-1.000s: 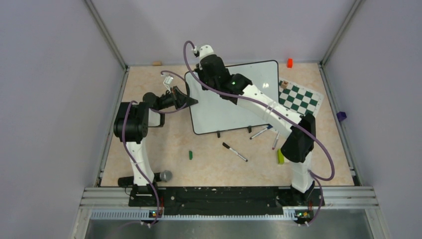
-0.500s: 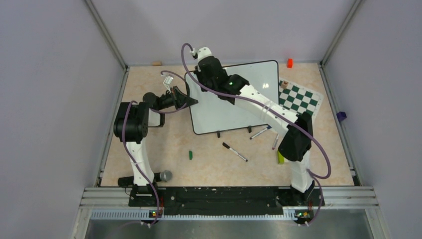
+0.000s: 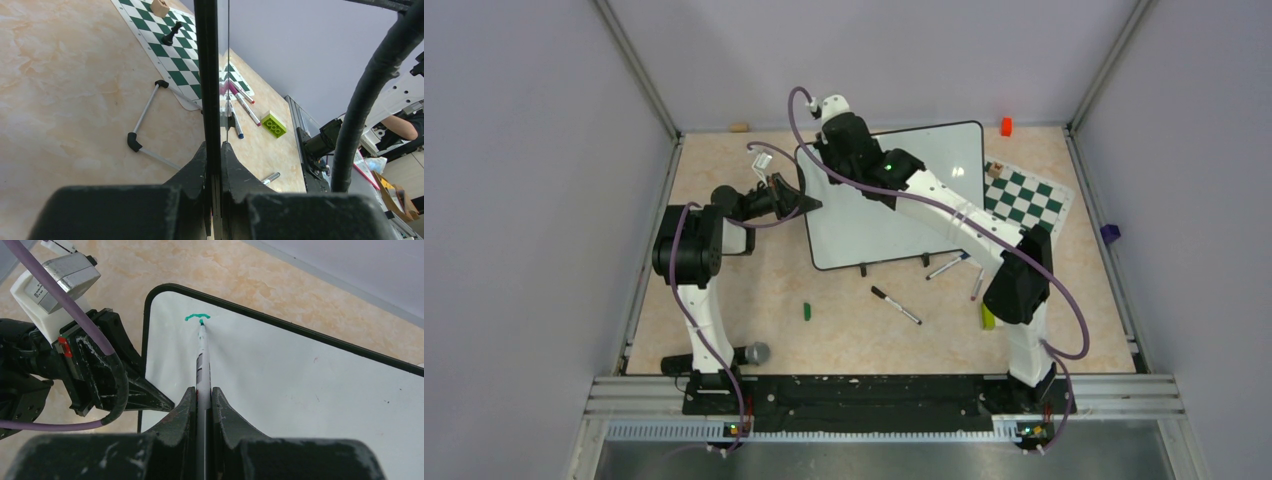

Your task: Write a sentence on the whiteboard

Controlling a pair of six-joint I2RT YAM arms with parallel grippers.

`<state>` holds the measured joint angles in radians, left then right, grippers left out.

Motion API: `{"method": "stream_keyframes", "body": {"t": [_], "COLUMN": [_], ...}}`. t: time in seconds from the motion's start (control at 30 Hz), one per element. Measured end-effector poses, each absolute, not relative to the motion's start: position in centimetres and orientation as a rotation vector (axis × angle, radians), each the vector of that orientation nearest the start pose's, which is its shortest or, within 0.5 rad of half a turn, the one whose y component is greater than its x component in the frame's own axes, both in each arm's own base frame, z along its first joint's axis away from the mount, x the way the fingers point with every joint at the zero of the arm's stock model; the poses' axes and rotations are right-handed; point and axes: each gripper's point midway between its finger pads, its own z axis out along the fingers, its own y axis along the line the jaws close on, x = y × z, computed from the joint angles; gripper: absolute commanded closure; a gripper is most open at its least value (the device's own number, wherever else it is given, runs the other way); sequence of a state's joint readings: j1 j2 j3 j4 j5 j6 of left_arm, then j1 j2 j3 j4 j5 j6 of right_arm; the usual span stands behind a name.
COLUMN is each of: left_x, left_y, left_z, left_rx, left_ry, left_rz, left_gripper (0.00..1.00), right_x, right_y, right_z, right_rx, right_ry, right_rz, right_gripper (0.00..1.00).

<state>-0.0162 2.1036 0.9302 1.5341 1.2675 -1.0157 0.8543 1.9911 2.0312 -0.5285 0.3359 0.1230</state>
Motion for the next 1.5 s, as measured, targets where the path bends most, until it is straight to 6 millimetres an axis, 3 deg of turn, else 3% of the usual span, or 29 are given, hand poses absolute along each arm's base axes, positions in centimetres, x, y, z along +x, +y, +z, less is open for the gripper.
{"method": "stream_keyframes", "body": {"t": [0.47, 0.87, 1.5], "left_x": [39.6, 39.6, 39.6], "left_y": [-18.5, -18.4, -18.4], "left_z": [15.0, 15.0, 15.0], "left_rx": [0.523, 0.519, 0.522], "left_ry": [1.601, 1.603, 1.602], "left_rz": [-1.561, -1.562, -1.561], "left_gripper": [1.00, 1.00, 1.00], "right_x": [40.5, 39.4, 39.2], "right_y": [38.9, 38.9, 39.4], "right_z": [26.7, 25.0, 25.1], "right_rx": [-0.550, -0.583, -0.595], "right_ry": [2.000, 2.048, 2.052], "right_rz": [0.271, 0.298, 0.332], "right_gripper": [1.00, 1.00, 1.00]}}
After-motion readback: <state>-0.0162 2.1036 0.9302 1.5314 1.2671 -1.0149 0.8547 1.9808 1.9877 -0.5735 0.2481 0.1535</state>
